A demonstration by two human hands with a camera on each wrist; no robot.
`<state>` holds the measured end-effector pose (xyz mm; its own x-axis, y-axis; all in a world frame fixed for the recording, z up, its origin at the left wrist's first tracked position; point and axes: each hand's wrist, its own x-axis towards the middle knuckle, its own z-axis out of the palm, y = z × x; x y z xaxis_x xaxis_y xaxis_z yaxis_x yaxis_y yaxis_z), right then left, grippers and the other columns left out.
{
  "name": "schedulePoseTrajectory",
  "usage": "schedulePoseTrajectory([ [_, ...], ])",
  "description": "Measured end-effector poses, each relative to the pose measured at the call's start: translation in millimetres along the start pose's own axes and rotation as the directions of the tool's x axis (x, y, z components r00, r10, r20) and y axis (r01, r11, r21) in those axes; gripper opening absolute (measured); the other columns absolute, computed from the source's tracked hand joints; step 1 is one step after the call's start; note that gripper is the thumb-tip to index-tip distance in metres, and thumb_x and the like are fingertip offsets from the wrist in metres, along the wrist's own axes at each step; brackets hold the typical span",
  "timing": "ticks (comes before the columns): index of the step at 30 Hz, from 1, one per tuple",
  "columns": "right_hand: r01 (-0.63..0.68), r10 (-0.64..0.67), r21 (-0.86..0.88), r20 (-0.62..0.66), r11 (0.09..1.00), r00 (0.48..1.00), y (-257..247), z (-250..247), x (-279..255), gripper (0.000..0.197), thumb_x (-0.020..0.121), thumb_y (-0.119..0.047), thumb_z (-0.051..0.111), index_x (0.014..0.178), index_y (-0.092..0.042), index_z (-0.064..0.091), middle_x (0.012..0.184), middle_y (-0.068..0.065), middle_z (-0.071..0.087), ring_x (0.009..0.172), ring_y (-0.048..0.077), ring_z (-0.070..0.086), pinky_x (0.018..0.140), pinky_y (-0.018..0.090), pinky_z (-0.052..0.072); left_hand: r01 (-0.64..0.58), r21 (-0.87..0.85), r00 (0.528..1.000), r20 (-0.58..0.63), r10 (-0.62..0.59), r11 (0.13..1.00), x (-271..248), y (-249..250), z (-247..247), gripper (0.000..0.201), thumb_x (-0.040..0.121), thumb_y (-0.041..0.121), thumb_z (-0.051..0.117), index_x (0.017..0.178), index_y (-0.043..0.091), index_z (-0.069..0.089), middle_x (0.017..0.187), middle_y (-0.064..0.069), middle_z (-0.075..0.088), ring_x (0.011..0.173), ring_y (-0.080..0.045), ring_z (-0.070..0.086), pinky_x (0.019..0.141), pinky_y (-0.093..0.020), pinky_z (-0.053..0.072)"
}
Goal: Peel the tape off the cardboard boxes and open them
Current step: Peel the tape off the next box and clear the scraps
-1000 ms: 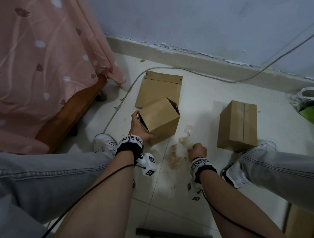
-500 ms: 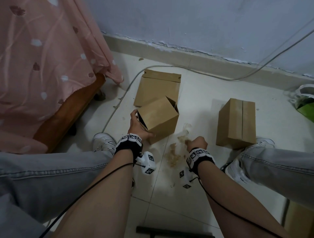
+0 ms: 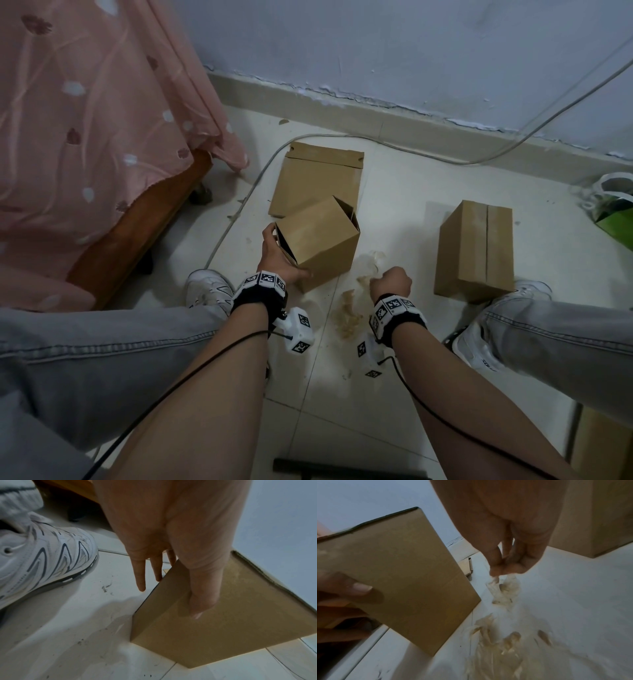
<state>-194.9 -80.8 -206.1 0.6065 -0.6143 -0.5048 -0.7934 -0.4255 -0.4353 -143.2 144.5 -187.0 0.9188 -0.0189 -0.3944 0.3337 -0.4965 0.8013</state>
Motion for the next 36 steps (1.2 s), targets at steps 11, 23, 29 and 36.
schedulePoseTrajectory([
  [11,0.017,-0.007,-0.046,0.212,0.999,0.977,11.5,-1.2,-12.0,0.027,0.092,0.0,0.053,0.115,0.002,0.067,0.12,0.023,0.063,0.109,0.037,0.061,0.09,0.034,0.05,-0.006,-0.009,1.0,0.001,0.006,1.0,0.7,-1.1,0.5,0.13,0.05,0.011,0.092,0.143,0.035,0.005,0.146,-0.009,0.034,0.131,-0.029,0.042,0.109,-0.048,0.039],
  [23,0.181,-0.166,-0.28,0.079,0.943,0.983,0.3,-8.6,-16.4,0.017,0.09,0.003,0.052,0.092,-0.001,0.068,0.102,0.019,0.067,0.093,0.035,0.065,0.078,0.033,0.051,-0.009,-0.022,1.0,0.0,0.009,1.0,0.8,-0.9,1.6,0.129,0.05,0.009,0.093,0.144,0.031,0.006,0.146,-0.007,0.033,0.13,-0.027,0.042,0.109,-0.045,0.04],
  [29,0.231,-0.185,-0.354,0.158,0.906,0.97,-12.5,-1.1,-20.7,0.024,0.091,0.0,0.049,0.114,-0.003,0.057,0.116,0.018,0.061,0.11,0.034,0.058,0.096,0.04,0.044,-0.006,-0.018,1.0,-0.003,0.006,1.0,-0.7,1.3,1.5,0.129,0.052,0.009,0.093,0.145,0.029,0.006,0.146,-0.008,0.033,0.131,-0.027,0.041,0.109,-0.044,0.039],
  [36,0.264,-0.261,-0.326,0.054,0.908,0.964,-20.0,-8.0,-24.5,0.027,0.091,-0.024,0.06,0.114,-0.009,0.053,0.097,0.013,0.066,0.089,0.033,0.064,0.066,0.03,0.042,0.003,-0.01,1.0,0.002,-0.003,1.0,-3.5,4.0,1.1,0.13,0.05,0.009,0.093,0.145,0.03,0.006,0.146,-0.007,0.033,0.13,-0.027,0.041,0.109,-0.044,0.04],
])
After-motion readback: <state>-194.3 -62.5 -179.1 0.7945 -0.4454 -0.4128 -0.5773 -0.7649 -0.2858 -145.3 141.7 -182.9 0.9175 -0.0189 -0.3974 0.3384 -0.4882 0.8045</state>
